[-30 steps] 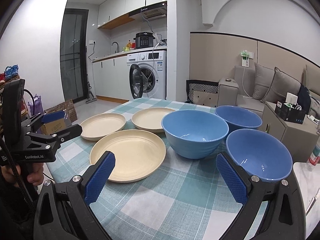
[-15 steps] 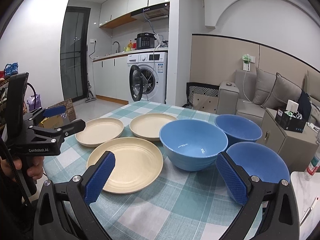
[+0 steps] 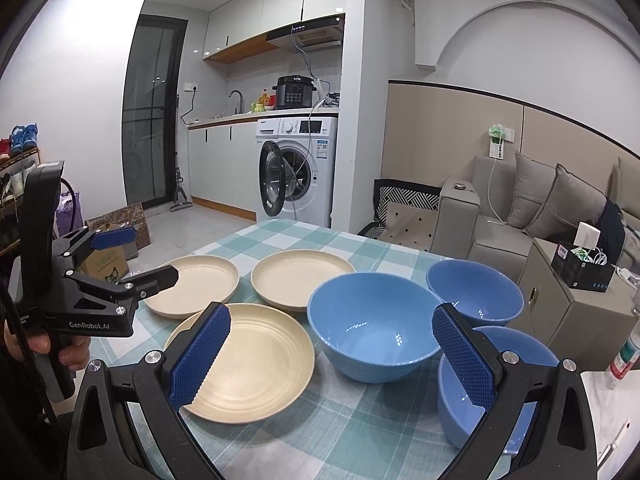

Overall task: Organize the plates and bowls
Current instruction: 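Move both tools forward to the rim of the large cream plate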

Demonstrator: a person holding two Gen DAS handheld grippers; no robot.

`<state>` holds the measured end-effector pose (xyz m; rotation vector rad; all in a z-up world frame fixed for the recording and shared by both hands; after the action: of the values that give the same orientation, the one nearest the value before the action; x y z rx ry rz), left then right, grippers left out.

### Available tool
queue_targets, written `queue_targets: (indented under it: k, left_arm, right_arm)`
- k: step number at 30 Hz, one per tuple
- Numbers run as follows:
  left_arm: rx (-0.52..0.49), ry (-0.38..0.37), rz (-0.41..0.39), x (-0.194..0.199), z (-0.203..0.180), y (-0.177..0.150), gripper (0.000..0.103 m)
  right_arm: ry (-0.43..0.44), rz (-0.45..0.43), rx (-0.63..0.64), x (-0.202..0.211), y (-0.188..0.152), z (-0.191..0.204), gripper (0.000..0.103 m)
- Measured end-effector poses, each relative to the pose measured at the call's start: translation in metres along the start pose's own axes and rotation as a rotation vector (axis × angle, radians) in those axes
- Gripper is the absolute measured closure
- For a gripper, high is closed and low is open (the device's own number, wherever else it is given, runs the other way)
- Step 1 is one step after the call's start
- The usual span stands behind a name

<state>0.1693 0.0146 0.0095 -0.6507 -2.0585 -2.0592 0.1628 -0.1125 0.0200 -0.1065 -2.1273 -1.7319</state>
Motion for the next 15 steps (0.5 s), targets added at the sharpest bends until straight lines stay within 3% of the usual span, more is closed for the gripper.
queue_targets:
  k: [15]
  left_arm:
    - [0.029, 0.035, 0.016, -0.029, 0.026, 0.023, 0.000]
  right_arm:
    - [0.009, 0.005, 0.017, -0.038, 0.032, -0.009, 0.000]
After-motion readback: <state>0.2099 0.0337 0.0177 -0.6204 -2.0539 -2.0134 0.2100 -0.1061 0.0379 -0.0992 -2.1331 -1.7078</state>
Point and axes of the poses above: each gripper's, at about its wrist camera, not at the fingertips, and x roughly against the way its jaws point, z to its left, y to its top, the point moved 10 cm from there along -x, roughly the way its jaws point, and after that the axes turned 14 degrees about -y, right-handed, at the moved point
